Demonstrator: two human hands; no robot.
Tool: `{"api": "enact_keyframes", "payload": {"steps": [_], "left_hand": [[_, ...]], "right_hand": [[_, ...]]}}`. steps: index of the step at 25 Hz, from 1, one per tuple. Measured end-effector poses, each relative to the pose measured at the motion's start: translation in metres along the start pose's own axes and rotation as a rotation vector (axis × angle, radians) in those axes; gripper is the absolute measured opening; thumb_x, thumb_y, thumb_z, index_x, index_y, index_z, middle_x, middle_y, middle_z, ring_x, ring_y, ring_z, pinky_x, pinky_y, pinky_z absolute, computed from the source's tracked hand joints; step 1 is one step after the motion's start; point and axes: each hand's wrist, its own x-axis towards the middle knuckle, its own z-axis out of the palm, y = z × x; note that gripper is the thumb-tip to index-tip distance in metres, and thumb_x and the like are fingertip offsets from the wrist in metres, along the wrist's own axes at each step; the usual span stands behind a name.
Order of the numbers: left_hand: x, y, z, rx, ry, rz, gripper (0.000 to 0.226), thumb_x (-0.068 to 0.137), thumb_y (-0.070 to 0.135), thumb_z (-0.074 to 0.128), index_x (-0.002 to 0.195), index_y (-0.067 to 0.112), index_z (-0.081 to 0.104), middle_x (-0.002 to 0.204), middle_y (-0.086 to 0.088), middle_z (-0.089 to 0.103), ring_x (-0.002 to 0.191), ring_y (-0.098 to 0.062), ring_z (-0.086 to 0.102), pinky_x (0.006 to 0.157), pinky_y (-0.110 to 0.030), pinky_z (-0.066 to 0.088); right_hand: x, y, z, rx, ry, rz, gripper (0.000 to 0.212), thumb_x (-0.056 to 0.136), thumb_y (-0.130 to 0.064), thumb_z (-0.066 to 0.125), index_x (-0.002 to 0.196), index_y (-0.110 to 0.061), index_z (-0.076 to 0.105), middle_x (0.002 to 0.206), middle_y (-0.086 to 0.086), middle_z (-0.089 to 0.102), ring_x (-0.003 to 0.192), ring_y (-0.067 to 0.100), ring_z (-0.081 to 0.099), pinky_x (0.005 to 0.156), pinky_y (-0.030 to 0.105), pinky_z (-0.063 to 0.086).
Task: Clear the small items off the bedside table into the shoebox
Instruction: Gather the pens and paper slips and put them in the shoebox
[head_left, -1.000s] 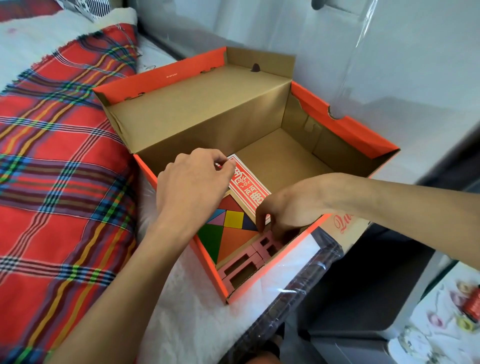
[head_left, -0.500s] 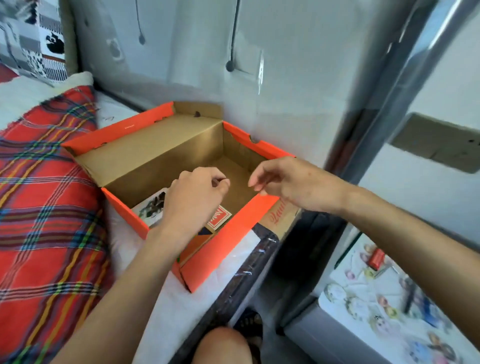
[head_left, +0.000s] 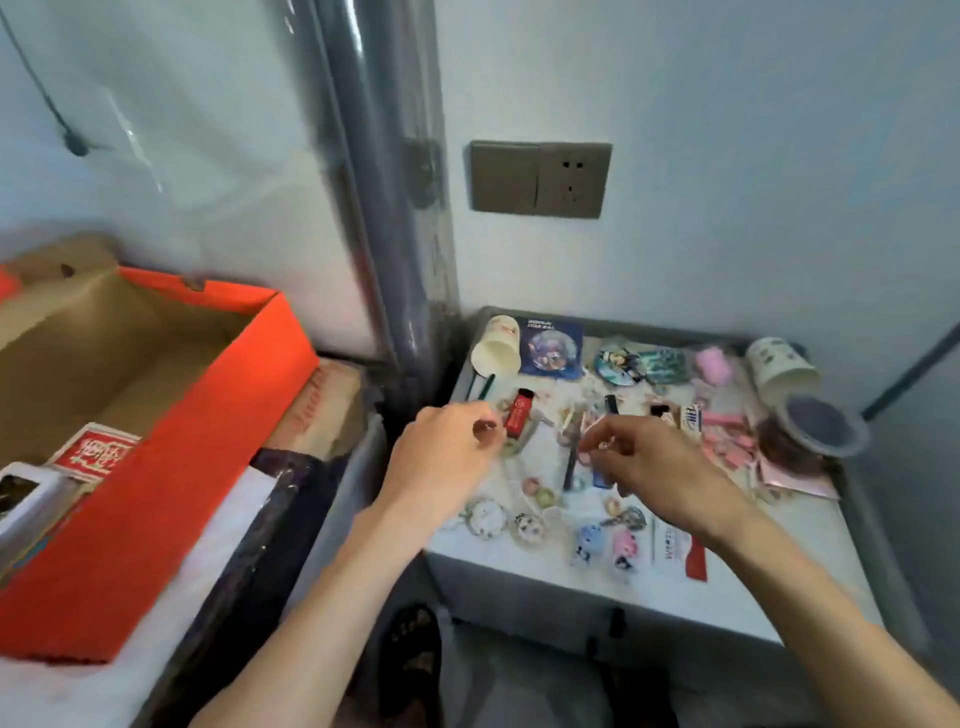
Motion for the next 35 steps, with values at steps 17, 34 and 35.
{"api": "enact_keyframes", "payload": {"steps": [17, 34, 35], "left_hand": [[0.097, -0.015, 0.077, 0.611, 0.057, -0.094, 0.030, 0.093, 0.001, 0.045, 0.121, 0.009, 0.051, 0.113, -0.011, 0.066, 0.107, -0.030, 0.060, 0.065, -0.034, 0.037], [0.082, 0.027, 0.083, -1.003, -0.153, -0.359, 0.016, 0.096, 0.023, 0.063, 0.092, 0.007, 0.062, 0.068, -0.005, 0.041, 0.041, -0.006, 0.027, 0.036, -0.017, 0.021], [0.081, 0.029, 0.084, -0.992, -0.149, -0.367, 0.017, 0.097, 0.023, 0.061, 0.092, 0.007, 0.063, 0.071, -0.007, 0.044, 0.040, -0.005, 0.028, 0.035, -0.016, 0.021]], "right_hand": [[0.061, 0.032, 0.059, -0.521, 0.149, -0.060, 0.026, 0.093, -0.025, 0.053, 0.118, -0.020, 0.059, 0.115, 0.003, 0.060, 0.104, 0.025, 0.060, 0.075, 0.033, 0.046], [0.047, 0.019, 0.043, 0.376, 0.162, -0.063, 0.015, 0.087, -0.018, 0.068, 0.086, -0.026, 0.055, 0.075, -0.004, 0.069, 0.061, 0.008, 0.063, 0.057, 0.029, 0.053], [0.047, 0.024, 0.040, 0.359, 0.147, -0.070, 0.012, 0.089, -0.022, 0.068, 0.086, -0.027, 0.057, 0.075, -0.008, 0.068, 0.061, 0.005, 0.063, 0.056, 0.025, 0.053]]}}
